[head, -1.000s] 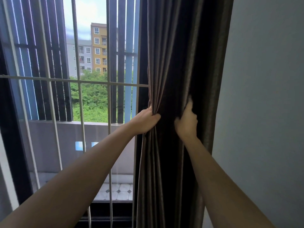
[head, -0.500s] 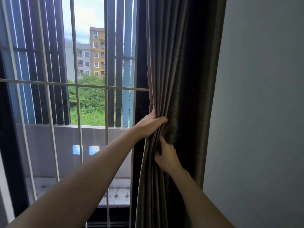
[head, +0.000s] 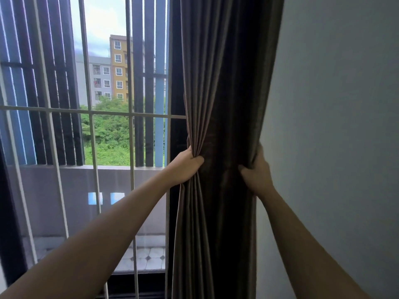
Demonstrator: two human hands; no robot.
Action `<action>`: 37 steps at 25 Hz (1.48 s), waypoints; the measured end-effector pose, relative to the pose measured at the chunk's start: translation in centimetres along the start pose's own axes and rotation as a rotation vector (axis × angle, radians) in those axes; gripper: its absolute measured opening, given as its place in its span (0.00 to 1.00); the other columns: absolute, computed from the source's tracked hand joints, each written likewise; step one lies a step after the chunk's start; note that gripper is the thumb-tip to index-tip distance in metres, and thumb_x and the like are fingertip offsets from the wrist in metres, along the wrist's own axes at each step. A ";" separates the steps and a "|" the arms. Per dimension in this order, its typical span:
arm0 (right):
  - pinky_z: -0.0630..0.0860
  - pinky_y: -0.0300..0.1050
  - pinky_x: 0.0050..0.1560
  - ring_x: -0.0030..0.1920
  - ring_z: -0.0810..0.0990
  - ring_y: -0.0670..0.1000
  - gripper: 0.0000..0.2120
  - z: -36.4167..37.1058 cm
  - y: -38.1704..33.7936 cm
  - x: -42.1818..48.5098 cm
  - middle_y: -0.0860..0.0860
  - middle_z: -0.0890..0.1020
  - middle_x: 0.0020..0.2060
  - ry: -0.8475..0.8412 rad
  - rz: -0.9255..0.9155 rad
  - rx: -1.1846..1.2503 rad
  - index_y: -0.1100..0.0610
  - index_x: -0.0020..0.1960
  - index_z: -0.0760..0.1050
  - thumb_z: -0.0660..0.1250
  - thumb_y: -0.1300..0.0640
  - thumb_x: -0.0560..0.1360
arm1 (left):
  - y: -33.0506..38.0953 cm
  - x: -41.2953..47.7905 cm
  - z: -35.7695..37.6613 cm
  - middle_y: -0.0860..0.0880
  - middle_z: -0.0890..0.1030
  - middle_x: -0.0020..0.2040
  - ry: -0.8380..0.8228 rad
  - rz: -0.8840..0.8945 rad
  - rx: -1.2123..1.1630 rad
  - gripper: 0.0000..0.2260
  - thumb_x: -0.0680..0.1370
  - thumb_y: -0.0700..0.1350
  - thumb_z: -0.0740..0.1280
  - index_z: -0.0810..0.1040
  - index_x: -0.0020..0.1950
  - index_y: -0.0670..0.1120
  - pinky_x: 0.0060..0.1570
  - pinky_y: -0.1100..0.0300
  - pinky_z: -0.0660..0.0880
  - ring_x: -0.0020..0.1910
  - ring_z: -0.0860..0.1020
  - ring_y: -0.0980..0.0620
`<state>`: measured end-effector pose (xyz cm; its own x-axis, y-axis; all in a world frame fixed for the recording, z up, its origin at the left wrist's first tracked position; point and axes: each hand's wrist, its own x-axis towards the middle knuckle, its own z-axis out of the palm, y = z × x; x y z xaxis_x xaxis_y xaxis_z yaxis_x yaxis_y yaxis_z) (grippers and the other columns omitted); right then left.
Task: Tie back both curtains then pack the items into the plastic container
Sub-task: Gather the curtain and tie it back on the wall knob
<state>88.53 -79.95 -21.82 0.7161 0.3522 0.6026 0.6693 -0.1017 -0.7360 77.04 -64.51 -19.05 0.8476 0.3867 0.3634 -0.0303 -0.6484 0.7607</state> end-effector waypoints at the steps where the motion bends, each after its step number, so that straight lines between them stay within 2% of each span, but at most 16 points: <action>1: 0.68 0.38 0.56 0.59 0.74 0.51 0.37 0.5 0.3 -0.1 0.50 0.74 0.59 -0.140 -0.012 -0.024 0.55 0.75 0.55 0.64 0.69 0.70 | 0.1 0.1 0.0 0.52 0.71 0.35 -0.001 -0.010 -0.008 0.10 0.77 0.37 0.56 0.71 0.53 0.33 0.37 0.60 0.68 0.36 0.71 0.52; 3: 0.70 0.36 0.55 0.60 0.76 0.53 0.34 2.6 1.4 -1.2 0.51 0.76 0.57 -0.337 -0.046 -0.039 0.56 0.72 0.61 0.61 0.71 0.68 | 0.4 0.1 0.0 0.50 0.73 0.36 -0.018 -0.016 -0.001 0.10 0.77 0.37 0.56 0.71 0.54 0.33 0.37 0.60 0.68 0.37 0.72 0.52; 6: 0.72 0.35 0.60 0.59 0.76 0.50 0.34 5.8 2.5 -3.8 0.52 0.77 0.59 -0.512 -0.072 0.017 0.49 0.70 0.60 0.57 0.74 0.69 | 0.3 0.5 0.2 0.49 0.75 0.42 -0.058 -0.016 -0.007 0.16 0.78 0.39 0.56 0.68 0.64 0.35 0.49 0.57 0.71 0.42 0.73 0.52; 8: 0.73 0.39 0.61 0.58 0.77 0.51 0.33 6.8 2.6 -4.6 0.55 0.78 0.56 -0.513 -0.094 0.060 0.46 0.66 0.60 0.55 0.74 0.69 | 0.2 0.7 0.3 0.49 0.74 0.41 -0.048 -0.019 -0.008 0.16 0.78 0.38 0.55 0.67 0.65 0.34 0.49 0.57 0.70 0.40 0.73 0.54; 11: 0.73 0.48 0.64 0.59 0.76 0.54 0.30 7.6 2.5 -4.6 0.55 0.77 0.56 -0.529 -0.066 0.074 0.54 0.69 0.61 0.55 0.72 0.70 | 0.3 0.9 0.5 0.41 0.76 0.46 -0.036 -0.020 -0.019 0.16 0.78 0.37 0.55 0.67 0.64 0.33 0.46 0.59 0.71 0.39 0.73 0.53; 14: 0.71 0.50 0.66 0.61 0.75 0.54 0.33 7.7 2.9 -4.2 0.56 0.76 0.58 -0.534 -0.078 0.062 0.61 0.73 0.57 0.55 0.67 0.68 | 0.4 0.9 0.9 0.50 0.73 0.39 -0.054 -0.017 -0.057 0.16 0.77 0.37 0.56 0.67 0.64 0.33 0.37 0.62 0.69 0.38 0.73 0.54; 20: 0.70 0.52 0.66 0.61 0.73 0.53 0.35 8.8 2.4 -5.0 0.53 0.73 0.57 -0.595 -0.040 0.059 0.61 0.72 0.56 0.56 0.64 0.65 | 0.6 0.8 1.3 0.51 0.74 0.42 -0.067 -0.009 -0.106 0.19 0.77 0.41 0.61 0.65 0.67 0.40 0.39 0.63 0.69 0.40 0.74 0.55; 22: 0.72 0.44 0.61 0.59 0.73 0.47 0.37 9.1 2.3 -6.0 0.53 0.72 0.58 -0.636 -0.015 0.109 0.59 0.73 0.54 0.59 0.64 0.64 | 0.5 0.8 1.5 0.52 0.76 0.46 -0.039 0.048 -0.031 0.22 0.75 0.48 0.67 0.67 0.66 0.46 0.42 0.64 0.71 0.44 0.75 0.56; 24: 0.73 0.35 0.54 0.55 0.74 0.42 0.37 9.0 2.4 -7.4 0.51 0.72 0.58 -0.710 0.057 0.270 0.56 0.74 0.52 0.59 0.62 0.66 | 0.0 1.1 1.5 0.52 0.76 0.45 0.049 0.070 0.068 0.21 0.74 0.45 0.69 0.68 0.64 0.45 0.39 0.66 0.72 0.43 0.76 0.56; 26: 0.73 0.33 0.54 0.57 0.75 0.44 0.34 8.8 1.6 -8.3 0.55 0.72 0.64 -0.624 0.126 0.391 0.56 0.72 0.57 0.63 0.51 0.69 | -0.3 1.2 0.9 0.49 0.75 0.41 0.088 0.034 0.080 0.10 0.74 0.37 0.63 0.72 0.55 0.42 0.35 0.65 0.71 0.39 0.76 0.53; 27: 0.73 0.35 0.58 0.60 0.76 0.45 0.33 8.7 1.1 -7.9 0.58 0.71 0.66 -0.490 0.143 0.416 0.56 0.70 0.61 0.63 0.43 0.70 | -0.4 1.0 0.5 0.48 0.75 0.40 0.078 0.023 0.055 0.06 0.74 0.35 0.60 0.73 0.48 0.43 0.35 0.63 0.71 0.39 0.76 0.51; 30: 0.65 0.52 0.70 0.69 0.69 0.53 0.39 9.5 0.3 -3.9 0.60 0.68 0.69 -0.237 0.175 0.430 0.59 0.71 0.63 0.54 0.32 0.71 | -0.1 0.0 -0.1 0.48 0.73 0.34 0.020 0.014 -0.063 0.11 0.73 0.32 0.59 0.70 0.34 0.45 0.34 0.60 0.69 0.35 0.74 0.49; 32: 0.69 0.53 0.67 0.66 0.72 0.53 0.38 9.3 -1.4 -1.0 0.55 0.73 0.65 -0.201 0.201 0.542 0.54 0.72 0.64 0.56 0.30 0.71 | -0.2 -0.9 0.0 0.48 0.71 0.31 0.013 0.009 -0.132 0.11 0.72 0.32 0.59 0.68 0.32 0.44 0.32 0.60 0.67 0.31 0.72 0.50; 34: 0.74 0.41 0.61 0.60 0.75 0.47 0.29 9.4 -2.1 0.7 0.50 0.76 0.59 -0.143 0.212 0.626 0.53 0.71 0.63 0.52 0.36 0.77 | -0.6 -1.3 -0.1 0.46 0.71 0.31 0.041 0.013 -0.235 0.08 0.71 0.31 0.58 0.70 0.34 0.41 0.33 0.59 0.67 0.32 0.72 0.49; 35: 0.71 0.37 0.62 0.63 0.72 0.44 0.27 9.3 -2.7 0.8 0.47 0.73 0.63 -0.156 0.198 0.632 0.52 0.73 0.59 0.47 0.39 0.79 | -0.8 -1.3 -0.3 0.45 0.71 0.32 0.066 0.010 -0.295 0.07 0.71 0.30 0.57 0.71 0.36 0.40 0.34 0.59 0.68 0.33 0.72 0.47; 37: 0.64 0.44 0.70 0.70 0.66 0.47 0.31 9.1 -2.4 0.7 0.48 0.66 0.71 -0.159 0.153 0.575 0.48 0.76 0.52 0.41 0.35 0.77 | -1.6 -1.1 -0.7 0.44 0.73 0.35 0.117 -0.045 -0.410 0.07 0.69 0.30 0.58 0.72 0.43 0.38 0.35 0.57 0.69 0.35 0.73 0.47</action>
<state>85.65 -71.01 -22.38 0.7276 0.5119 0.4566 0.3160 0.3407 -0.8855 75.75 -63.40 -20.28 0.7877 0.4961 0.3652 -0.2226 -0.3235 0.9197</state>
